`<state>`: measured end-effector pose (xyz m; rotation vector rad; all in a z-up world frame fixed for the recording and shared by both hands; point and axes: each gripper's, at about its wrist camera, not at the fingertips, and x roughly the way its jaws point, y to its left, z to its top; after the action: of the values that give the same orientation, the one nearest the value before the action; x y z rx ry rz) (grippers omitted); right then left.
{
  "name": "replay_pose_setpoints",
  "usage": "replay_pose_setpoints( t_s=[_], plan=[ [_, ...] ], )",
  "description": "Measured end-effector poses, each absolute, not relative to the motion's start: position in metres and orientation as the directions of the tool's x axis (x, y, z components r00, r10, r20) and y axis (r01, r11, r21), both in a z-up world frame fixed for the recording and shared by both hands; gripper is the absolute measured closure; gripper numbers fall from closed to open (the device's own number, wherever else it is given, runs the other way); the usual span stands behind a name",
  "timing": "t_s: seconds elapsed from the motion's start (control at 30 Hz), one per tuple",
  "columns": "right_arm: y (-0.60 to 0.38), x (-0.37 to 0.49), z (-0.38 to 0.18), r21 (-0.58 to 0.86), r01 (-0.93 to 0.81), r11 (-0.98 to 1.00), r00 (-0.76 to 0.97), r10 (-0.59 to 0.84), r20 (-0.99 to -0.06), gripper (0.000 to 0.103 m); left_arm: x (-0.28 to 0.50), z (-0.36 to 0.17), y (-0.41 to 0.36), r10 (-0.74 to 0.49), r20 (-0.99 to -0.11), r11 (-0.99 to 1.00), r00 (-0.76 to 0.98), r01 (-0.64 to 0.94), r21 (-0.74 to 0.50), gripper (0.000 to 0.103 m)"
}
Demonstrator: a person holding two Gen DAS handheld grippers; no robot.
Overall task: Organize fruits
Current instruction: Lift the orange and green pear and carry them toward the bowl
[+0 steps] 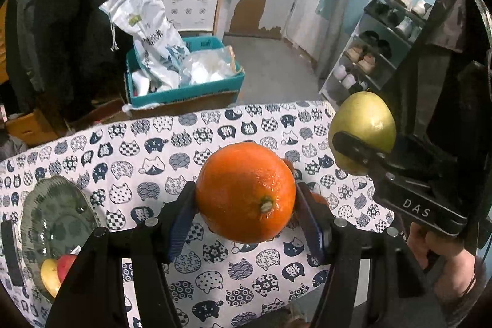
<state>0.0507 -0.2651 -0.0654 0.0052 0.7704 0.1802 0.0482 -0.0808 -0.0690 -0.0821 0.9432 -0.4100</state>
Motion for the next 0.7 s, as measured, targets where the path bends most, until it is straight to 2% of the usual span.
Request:
replay_pose_setpoints(
  t_s=[0.7],
  plan=[
    [-0.224, 0.041, -0.032, 0.082, -0.26, 0.962, 0.732, 0.252, -0.633, 0.033, 0.036, -0.043, -0.038, -0.374, -0.721, 0.927, 0.583, 0.27, -0.262, 0.038]
  ],
)
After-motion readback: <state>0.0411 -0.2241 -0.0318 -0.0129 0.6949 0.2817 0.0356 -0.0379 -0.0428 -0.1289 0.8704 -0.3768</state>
